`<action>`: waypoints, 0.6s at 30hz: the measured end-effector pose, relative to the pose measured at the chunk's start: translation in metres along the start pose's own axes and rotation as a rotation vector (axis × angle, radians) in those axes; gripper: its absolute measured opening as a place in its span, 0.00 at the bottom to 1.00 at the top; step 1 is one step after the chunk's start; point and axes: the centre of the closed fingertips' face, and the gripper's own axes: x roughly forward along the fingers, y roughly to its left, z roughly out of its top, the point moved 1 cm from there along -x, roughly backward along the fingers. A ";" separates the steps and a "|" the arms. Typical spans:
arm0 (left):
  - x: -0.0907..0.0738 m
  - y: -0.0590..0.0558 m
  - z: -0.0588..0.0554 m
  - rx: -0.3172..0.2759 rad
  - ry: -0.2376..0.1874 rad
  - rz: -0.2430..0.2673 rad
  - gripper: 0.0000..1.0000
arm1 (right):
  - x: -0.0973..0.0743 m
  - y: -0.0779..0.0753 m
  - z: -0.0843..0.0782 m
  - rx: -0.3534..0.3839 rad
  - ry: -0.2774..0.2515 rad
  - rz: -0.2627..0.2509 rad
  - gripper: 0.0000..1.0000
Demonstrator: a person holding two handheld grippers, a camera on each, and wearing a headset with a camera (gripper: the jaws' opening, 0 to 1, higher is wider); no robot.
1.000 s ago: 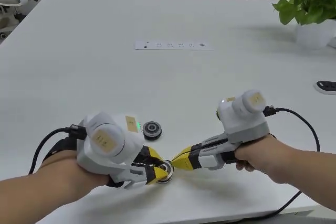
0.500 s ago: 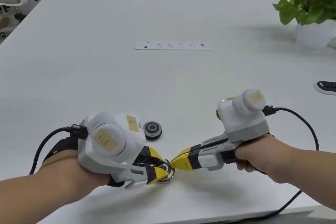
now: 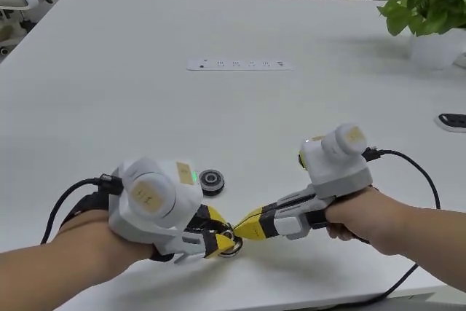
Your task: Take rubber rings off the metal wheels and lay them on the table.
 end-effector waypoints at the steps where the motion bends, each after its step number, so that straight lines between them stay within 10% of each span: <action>1: 0.000 0.000 0.000 0.000 0.000 0.000 0.13 | 0.000 0.000 0.000 0.001 -0.001 0.003 0.00; 18: 0.000 0.000 0.000 -0.008 -0.012 0.000 0.14 | -0.005 -0.002 0.004 0.015 -0.037 -0.004 0.00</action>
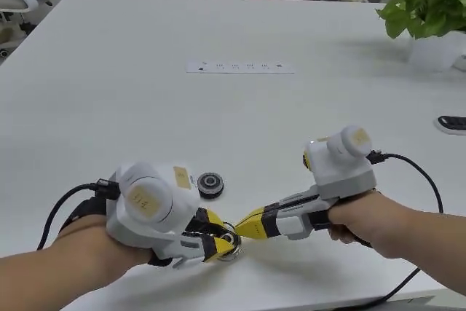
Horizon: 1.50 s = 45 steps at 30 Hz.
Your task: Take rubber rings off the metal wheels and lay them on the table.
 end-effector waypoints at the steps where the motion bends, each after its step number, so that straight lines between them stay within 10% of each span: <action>1: 0.000 0.000 0.000 0.000 -0.002 -0.001 0.14 | 0.000 0.000 -0.001 -0.002 0.003 -0.003 0.00; 45: -0.027 -0.003 0.019 -0.040 -0.068 -0.020 0.31 | -0.003 -0.004 0.003 -0.019 -0.006 -0.026 0.00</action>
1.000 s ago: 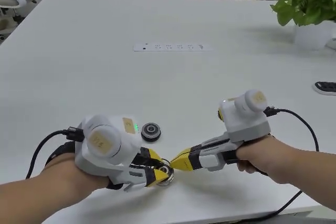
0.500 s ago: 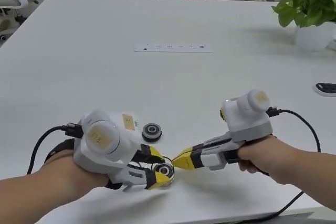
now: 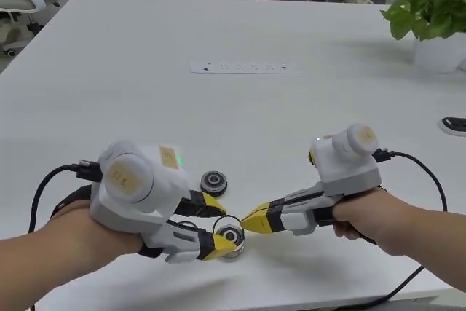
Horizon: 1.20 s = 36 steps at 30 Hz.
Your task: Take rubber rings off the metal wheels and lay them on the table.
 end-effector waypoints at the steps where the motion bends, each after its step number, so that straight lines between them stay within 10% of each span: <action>1: -0.002 0.000 0.001 -0.003 -0.005 0.003 0.32 | 0.000 0.000 0.000 0.000 0.000 0.000 0.00; 36: -0.041 0.012 -0.013 -0.065 -0.037 0.076 0.49 | 0.000 0.011 0.007 0.001 -0.016 0.037 0.00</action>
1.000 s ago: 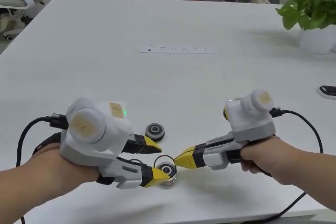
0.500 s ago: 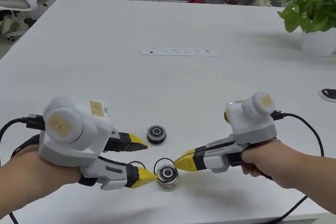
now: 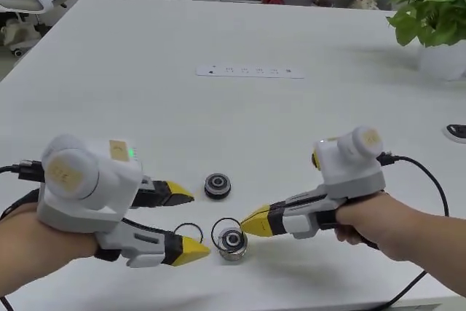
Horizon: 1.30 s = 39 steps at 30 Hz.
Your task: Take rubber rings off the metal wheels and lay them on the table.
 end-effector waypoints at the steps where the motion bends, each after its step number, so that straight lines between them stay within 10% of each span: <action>1: -0.001 0.001 0.000 -0.004 -0.002 0.003 0.50 | 0.000 0.000 0.000 0.000 -0.002 0.001 0.00; 39: -0.032 0.021 -0.015 -0.055 -0.028 0.081 0.63 | 0.011 0.010 0.039 -0.011 -0.065 -0.007 0.00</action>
